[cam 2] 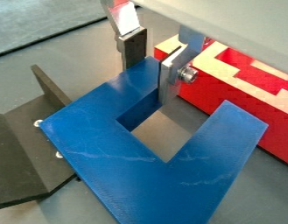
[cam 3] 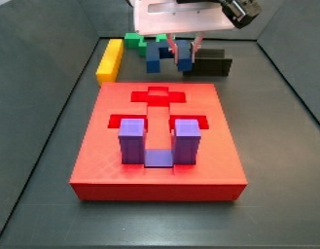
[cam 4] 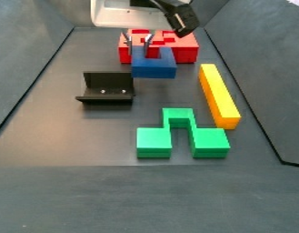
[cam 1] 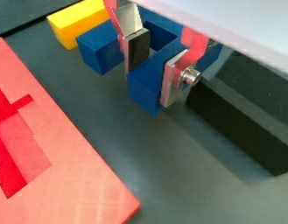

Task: Pick up the blue object. Move up. Place the blue object on the fixture. Regrasp the blue object. Move to above the board. Insert the blue object.
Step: Place the blue object on the fixture.

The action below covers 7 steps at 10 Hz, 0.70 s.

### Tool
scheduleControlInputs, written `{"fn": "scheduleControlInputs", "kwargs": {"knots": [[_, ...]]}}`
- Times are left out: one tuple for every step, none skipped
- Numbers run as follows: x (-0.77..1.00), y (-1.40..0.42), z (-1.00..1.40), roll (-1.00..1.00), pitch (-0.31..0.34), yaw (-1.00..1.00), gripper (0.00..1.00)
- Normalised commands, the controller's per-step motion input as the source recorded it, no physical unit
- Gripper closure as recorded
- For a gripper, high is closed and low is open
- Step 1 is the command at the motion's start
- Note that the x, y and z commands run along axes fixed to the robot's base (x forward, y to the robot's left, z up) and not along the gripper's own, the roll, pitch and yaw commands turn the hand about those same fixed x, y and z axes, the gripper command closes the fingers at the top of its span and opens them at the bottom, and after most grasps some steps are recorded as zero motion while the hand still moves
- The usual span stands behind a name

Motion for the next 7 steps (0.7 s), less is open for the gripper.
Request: {"fn": "scheduleControlInputs", "kwargs": {"knots": [[0.11,0.46,0.11,-0.26,0.163,-0.36,1.00],[0.62,0.13,0.92,-0.59,0.423,-0.30,1.00],[0.63,0.12,0.88,-0.67,0.403,-0.26,1.00],[0.73,0.03,0.73,-0.81,0.280,-0.27,1.00],[0.87,0.00,0.69,-0.83,0.120,-0.29,1.00],[0.90,0.00,0.67,-0.83,0.071,-0.31,1.00],[0.89,0.00,0.41,-0.97,0.000,-0.26,1.00]]}}
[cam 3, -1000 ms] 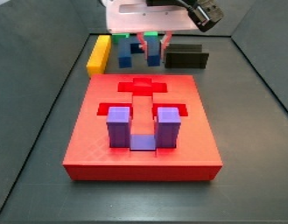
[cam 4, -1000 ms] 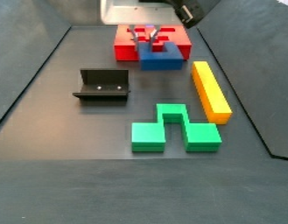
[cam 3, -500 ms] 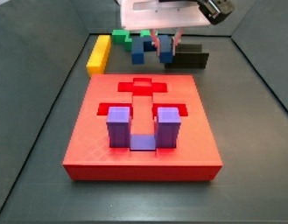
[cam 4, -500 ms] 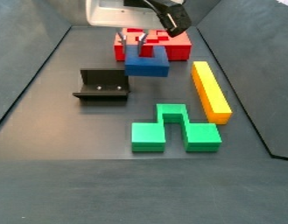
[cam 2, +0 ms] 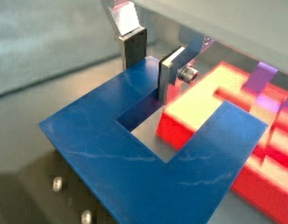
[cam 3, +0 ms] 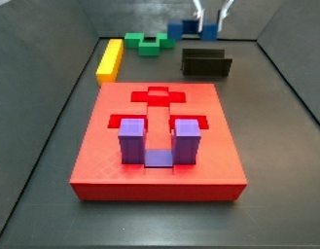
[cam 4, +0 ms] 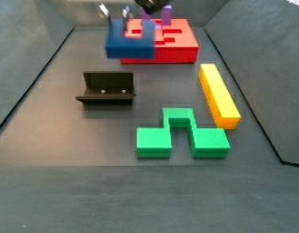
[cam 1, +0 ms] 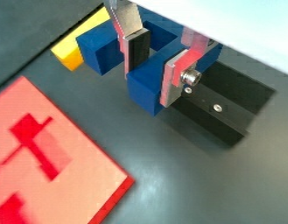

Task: Pick up the blue object. Move up. Place the blue object on the fixture. Regrasp the blue object. Move to above the board. Insert the blue object.
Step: Place the blue object on the fixture.

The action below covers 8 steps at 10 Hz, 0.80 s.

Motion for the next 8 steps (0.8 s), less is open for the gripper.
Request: {"fn": "scheduleControlInputs", "kwargs": {"knots": [[0.78,0.07,0.17,-1.00,-0.251,-0.26,1.00],[0.75,0.28,-0.01,-0.91,-0.574,-0.19,1.00],[0.85,0.47,-0.21,-0.62,-0.626,-0.09,1.00],[0.81,0.50,-0.24,-0.61,-0.551,0.00,1.00],[0.77,0.63,-0.22,-0.73,-0.311,0.00,1.00],[0.59,0.63,-0.42,-0.64,0.214,0.00,1.00],[0.30,0.54,-0.19,-0.71,0.674,0.00,1.00],[0.24,0.50,-0.07,-0.67,0.877,0.00,1.00]]}}
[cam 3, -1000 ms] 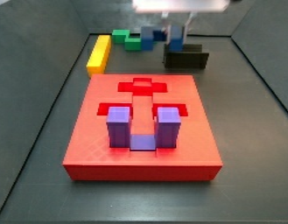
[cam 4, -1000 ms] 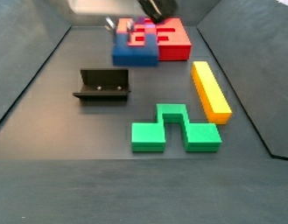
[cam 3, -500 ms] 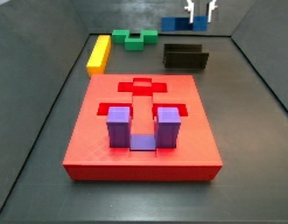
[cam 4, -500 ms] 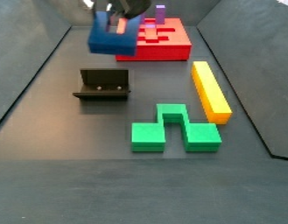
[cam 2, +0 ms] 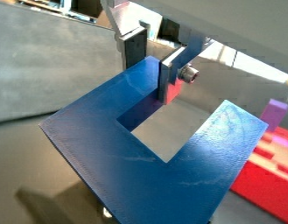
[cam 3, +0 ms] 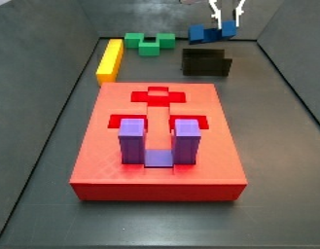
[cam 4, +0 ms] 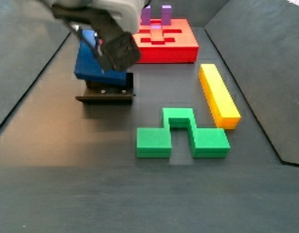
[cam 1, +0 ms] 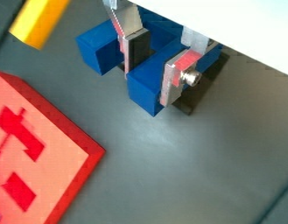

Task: Pick up the blue object. Move up. Place the blue object on the fixture. Regrasp the blue object. Move to above the board. Insert the blue object.
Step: Place the blue object on the fixture.

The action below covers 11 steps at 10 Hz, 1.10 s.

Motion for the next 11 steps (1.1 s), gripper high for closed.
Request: {"fn": "scheduleControlInputs", "kwargs": {"knots": [[0.25,0.41,0.00,-0.70,0.997,0.00,1.00],[0.26,0.36,0.00,-0.70,1.000,0.00,1.00],[0.51,0.21,-0.24,-0.59,0.729,0.00,1.00],[0.57,0.12,-0.56,-0.45,0.249,0.00,1.00],[0.34,0.07,-0.58,-0.33,-0.046,0.00,1.00],[0.06,0.00,-0.46,-0.33,-0.334,0.00,1.00],[-0.07,0.00,-0.07,-0.30,-0.486,0.00,1.00],[0.00,0.00,0.00,-0.20,-0.423,-0.01,1.00],[0.00,0.00,-0.13,0.00,-0.457,-0.07,1.00],[0.00,-0.02,-0.29,0.14,-0.360,-0.17,1.00],[-0.03,-0.18,-0.26,0.56,-0.114,-0.14,1.00]]}}
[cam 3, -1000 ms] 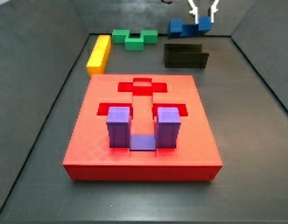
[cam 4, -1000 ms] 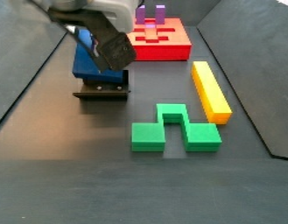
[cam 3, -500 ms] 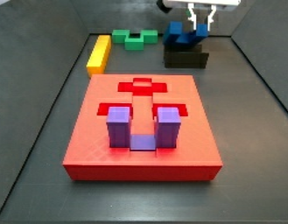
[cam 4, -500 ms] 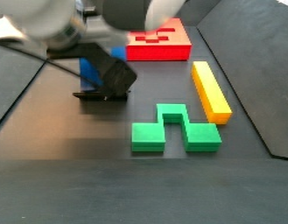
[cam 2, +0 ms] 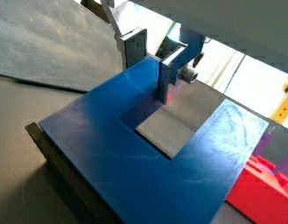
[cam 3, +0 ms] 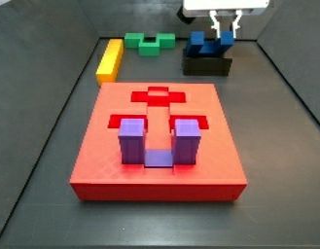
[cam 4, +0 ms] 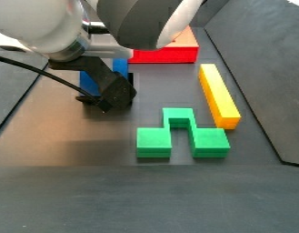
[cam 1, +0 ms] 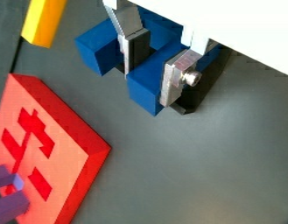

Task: Pick up the blue object. Move up. Place the blue object on the fixture. Regrasp the blue object. Move to above the board. Insert the blue object.
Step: Place the blue object on the fixture, then regrasp the blue object.

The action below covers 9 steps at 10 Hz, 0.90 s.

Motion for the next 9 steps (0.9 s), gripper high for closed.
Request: {"fn": "scheduleControlInputs", "kwargs": {"knots": [[0.00,-0.14,-0.30,0.55,0.000,-0.08,1.00],[0.00,-0.13,-0.34,0.30,-0.023,-0.08,1.00],[0.00,-0.07,-0.24,0.23,0.000,-0.07,1.00],[0.00,0.00,0.00,0.01,0.000,0.00,1.00],[0.00,0.00,0.00,0.05,0.000,0.00,1.00],[0.00,0.00,0.00,0.00,0.000,0.00,0.00],[0.00,0.15,0.35,-0.27,-0.174,0.14,0.00],[0.33,0.38,0.91,-0.21,-0.294,0.17,0.00],[0.21,0.38,1.00,0.00,-0.300,0.19,0.00]]}}
